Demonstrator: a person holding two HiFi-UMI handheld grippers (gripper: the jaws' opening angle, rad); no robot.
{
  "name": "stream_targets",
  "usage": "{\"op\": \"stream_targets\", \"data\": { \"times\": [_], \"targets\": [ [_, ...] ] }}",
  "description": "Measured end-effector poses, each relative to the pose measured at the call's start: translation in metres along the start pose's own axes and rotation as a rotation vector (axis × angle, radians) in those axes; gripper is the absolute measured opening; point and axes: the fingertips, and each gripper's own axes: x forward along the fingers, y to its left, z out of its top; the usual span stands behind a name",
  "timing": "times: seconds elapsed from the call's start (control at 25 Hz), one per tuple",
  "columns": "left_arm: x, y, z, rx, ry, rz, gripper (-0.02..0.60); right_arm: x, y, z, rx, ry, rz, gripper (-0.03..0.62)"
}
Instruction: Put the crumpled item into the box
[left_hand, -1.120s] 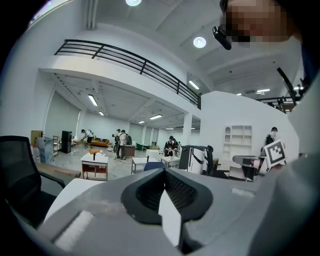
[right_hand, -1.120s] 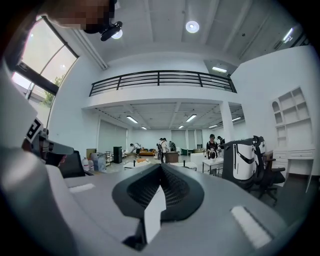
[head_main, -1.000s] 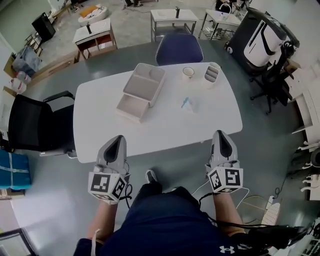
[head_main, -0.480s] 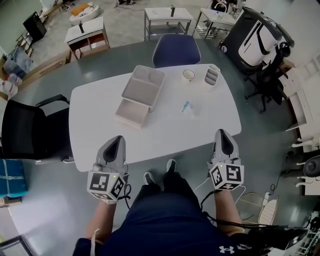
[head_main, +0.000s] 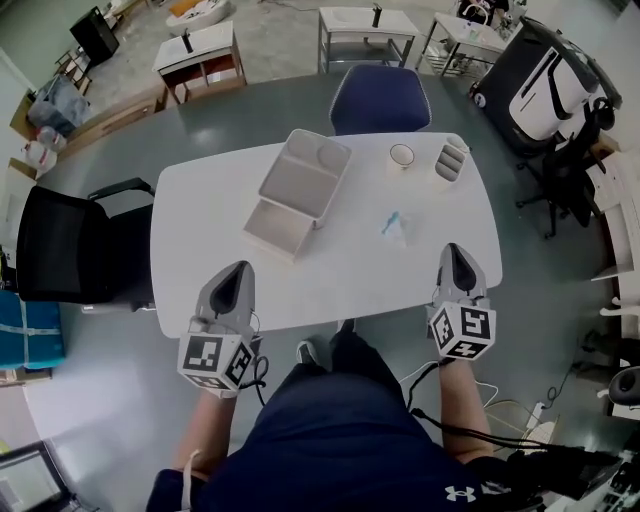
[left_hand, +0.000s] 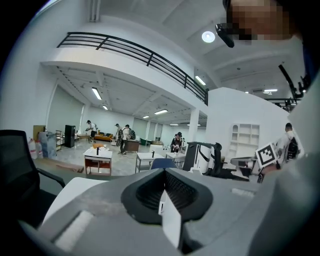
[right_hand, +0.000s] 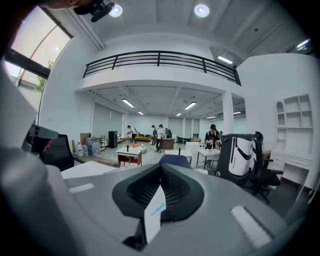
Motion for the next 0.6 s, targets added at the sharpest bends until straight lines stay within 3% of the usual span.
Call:
{"op": "stream_targets", "data": {
  "times": [0.28,0.6],
  "targets": [
    [0.054,-0.001,-0.008,-0.016,0.072,0.061,0.002,0.088,-0.029,-0.061,0.037,0.18,0.093,0.021],
    [0.096,-0.009,-0.017,-0.038,0.113,0.11,0.002,0.158,-0.019,-0.172,-0.079,0.447,0.248,0.058]
  ]
}}
